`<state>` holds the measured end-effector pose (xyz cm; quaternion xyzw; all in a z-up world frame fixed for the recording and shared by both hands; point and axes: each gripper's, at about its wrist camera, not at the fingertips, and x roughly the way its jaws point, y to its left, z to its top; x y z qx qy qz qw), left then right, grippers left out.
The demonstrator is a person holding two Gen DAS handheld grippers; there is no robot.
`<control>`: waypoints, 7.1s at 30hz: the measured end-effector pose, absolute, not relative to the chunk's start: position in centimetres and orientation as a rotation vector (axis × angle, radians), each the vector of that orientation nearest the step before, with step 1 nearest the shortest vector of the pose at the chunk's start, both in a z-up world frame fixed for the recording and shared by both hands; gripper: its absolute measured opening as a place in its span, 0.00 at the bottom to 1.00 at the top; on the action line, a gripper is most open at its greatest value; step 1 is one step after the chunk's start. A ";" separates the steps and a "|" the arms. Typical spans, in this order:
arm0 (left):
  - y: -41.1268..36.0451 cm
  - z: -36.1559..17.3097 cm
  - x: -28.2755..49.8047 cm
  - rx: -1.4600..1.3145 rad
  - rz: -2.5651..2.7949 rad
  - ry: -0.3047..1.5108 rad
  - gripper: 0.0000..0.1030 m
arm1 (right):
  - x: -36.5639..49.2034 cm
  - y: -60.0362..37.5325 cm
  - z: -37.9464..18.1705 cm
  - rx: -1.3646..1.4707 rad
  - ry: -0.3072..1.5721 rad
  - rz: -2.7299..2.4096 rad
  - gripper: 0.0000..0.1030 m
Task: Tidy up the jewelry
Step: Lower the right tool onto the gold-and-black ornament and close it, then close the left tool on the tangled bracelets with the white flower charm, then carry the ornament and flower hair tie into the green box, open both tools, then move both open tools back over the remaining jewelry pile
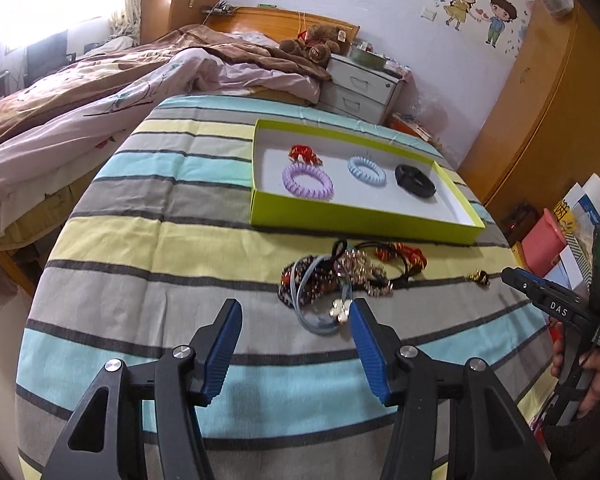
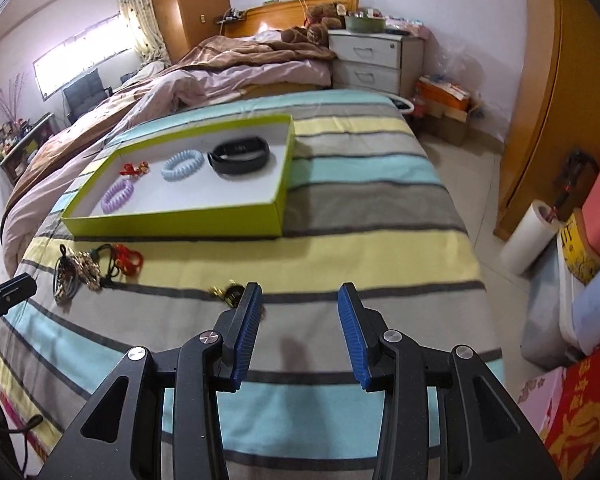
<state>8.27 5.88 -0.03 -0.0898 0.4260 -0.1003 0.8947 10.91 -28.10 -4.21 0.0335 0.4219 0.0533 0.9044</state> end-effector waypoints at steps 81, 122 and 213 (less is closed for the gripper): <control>1.6 0.8 8.4 -0.016 -0.260 0.853 0.16 | 9.3 -24.9 -4.9 0.027 0.849 0.262 0.15; 0.3 6.5 15.7 0.025 -0.314 0.734 0.16 | 14.7 -21.6 0.6 0.021 0.733 0.290 0.15; 0.1 3.1 13.8 -0.039 -0.297 0.846 0.35 | 14.9 -20.4 -0.7 0.035 0.807 0.372 0.33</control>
